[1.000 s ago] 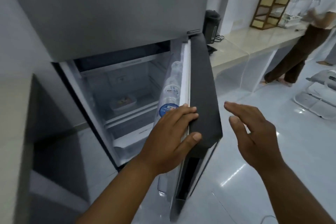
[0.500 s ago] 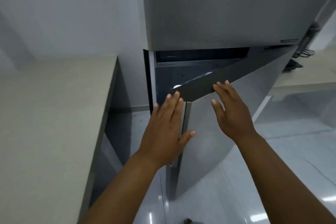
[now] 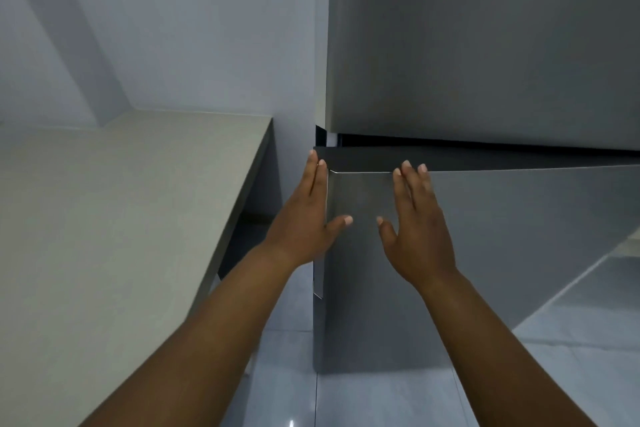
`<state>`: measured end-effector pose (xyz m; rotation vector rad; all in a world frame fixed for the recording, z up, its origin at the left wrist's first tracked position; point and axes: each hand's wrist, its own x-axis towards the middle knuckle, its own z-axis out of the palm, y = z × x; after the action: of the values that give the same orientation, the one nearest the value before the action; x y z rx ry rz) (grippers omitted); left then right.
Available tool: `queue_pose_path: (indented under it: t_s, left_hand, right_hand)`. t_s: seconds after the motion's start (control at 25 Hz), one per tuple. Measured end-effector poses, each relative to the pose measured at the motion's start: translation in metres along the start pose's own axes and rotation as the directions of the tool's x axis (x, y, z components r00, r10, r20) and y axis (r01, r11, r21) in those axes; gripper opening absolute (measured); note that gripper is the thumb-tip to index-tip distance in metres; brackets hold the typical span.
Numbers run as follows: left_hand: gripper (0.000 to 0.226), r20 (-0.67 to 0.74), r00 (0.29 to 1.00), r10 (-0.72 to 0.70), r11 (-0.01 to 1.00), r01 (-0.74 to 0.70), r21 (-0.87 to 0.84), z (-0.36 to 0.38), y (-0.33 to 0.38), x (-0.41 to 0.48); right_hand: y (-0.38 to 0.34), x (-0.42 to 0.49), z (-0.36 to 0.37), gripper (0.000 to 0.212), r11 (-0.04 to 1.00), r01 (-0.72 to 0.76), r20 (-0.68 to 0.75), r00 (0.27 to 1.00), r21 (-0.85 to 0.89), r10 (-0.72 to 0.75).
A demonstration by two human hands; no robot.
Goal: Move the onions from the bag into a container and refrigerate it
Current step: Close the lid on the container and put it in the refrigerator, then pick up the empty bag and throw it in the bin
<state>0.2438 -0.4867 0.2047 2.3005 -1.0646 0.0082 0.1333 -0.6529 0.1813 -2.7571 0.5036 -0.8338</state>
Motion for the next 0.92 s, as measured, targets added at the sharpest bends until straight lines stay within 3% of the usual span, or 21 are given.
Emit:
queue_pose_path:
  t_s: [0.16, 0.24, 0.4, 0.6, 0.76, 0.84, 0.92]
  left_hand:
    - [0.098, 0.104, 0.972, -0.211, 0.914, 0.234, -0.332, 0.026, -0.012, 0.03]
    - [0.095, 0.153, 0.953, -0.262, 0.856, 0.303, -0.418, 0.037, -0.019, 0.044]
    - [0.094, 0.171, 0.94, -0.296, 0.802, 0.342, -0.49, 0.045, -0.029, 0.071]
    - [0.093, 0.145, 0.947, -0.288, 0.82, 0.322, -0.473, 0.055, -0.036, 0.072]
    - [0.085, 0.074, 0.94, -0.333, 0.822, 0.328, -0.466, 0.055, -0.041, 0.046]
    - [0.08, 0.019, 0.913, -0.407, 0.798, 0.365, -0.48, 0.056, -0.051, 0.01]
    - [0.074, -0.03, 0.85, -0.525, 0.747, 0.444, -0.495, 0.058, -0.067, -0.043]
  right_hand:
    - [0.019, 0.015, 0.031, 0.081, 0.999, -0.006, 0.032, 0.999, -0.048, 0.007]
    - [0.03, 0.024, 0.041, 0.084, 0.995, 0.009, 0.077, 0.997, -0.104, -0.001]
    - [0.045, 0.045, 0.054, 0.092, 0.986, 0.048, 0.139, 0.99, -0.159, -0.026]
    - [0.044, 0.047, 0.063, 0.097, 0.989, 0.046, 0.144, 0.989, -0.138, -0.026]
    - [0.031, 0.036, 0.065, 0.086, 0.993, 0.111, 0.135, 0.984, 0.046, -0.116]
    - [0.013, 0.017, 0.078, 0.08, 0.968, 0.157, 0.233, 0.951, 0.198, -0.202]
    - [-0.014, -0.012, 0.095, 0.078, 0.922, 0.1, 0.411, 0.874, 0.374, -0.261]
